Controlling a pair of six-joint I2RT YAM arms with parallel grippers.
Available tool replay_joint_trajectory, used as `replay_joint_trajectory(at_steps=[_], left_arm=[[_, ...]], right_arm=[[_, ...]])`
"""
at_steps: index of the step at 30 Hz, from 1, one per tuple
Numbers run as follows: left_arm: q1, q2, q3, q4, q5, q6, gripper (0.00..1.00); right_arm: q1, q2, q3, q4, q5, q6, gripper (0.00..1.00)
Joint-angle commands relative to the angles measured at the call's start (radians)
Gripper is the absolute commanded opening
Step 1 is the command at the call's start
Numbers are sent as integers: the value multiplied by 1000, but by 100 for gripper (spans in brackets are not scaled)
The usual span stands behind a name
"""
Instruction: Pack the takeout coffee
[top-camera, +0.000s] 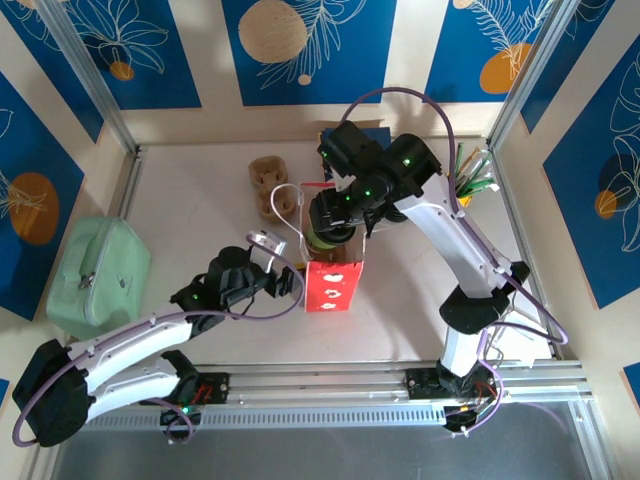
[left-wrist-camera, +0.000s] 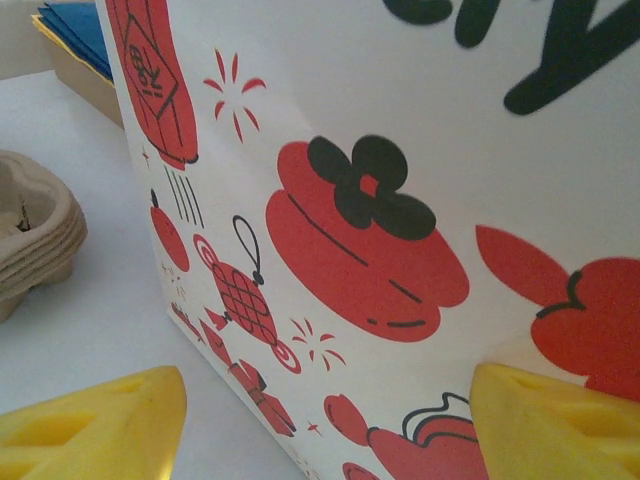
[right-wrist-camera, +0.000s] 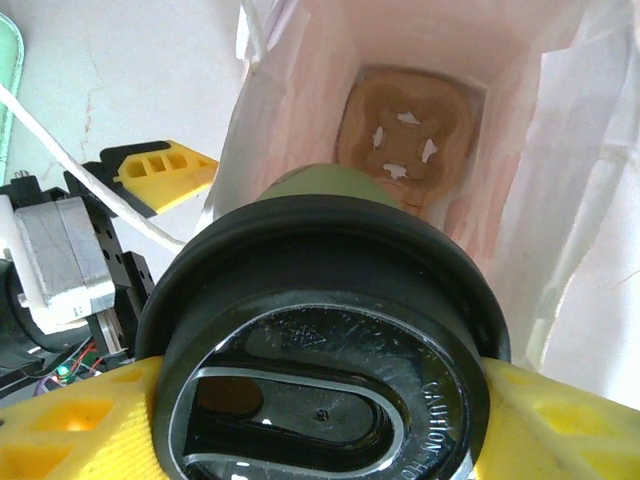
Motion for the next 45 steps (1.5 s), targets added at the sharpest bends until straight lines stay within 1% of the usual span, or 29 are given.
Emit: replay_joint_trajectory(at_steps=[1,5,16,20,22,27,30,35,41,45], left_arm=[[-25,14,-32,79,-6,2,74],[-44,30,-33,102,0,18,74],[-76,89,-30,171,41,49,74],[-77,91,-71,234,54,66,76],[-77,94,-73,231,62,69,76],[-77,81,-77,198,29,80,78],[-77,76,-74,169,29,93,77],[-76,39,-95,163,20,108,78],[-77,24,-81,108,15,131,78],[-77,4,-89,100,6,135,78]], right_arm=[[16,17,-22,-152,25,35,66],[20,21,-57,-153,60,54,66],[19,49,-107,-153,84,62,66],[21,68,-122,-153,86,66,66],[22,78,-128,-152,86,66,66],[30,91,-139,-152,92,69,66],[35,98,-155,-152,92,77,66],[40,105,-187,-149,101,80,66],[33,100,-241,-104,84,80,66],[29,95,-276,-77,77,81,66]])
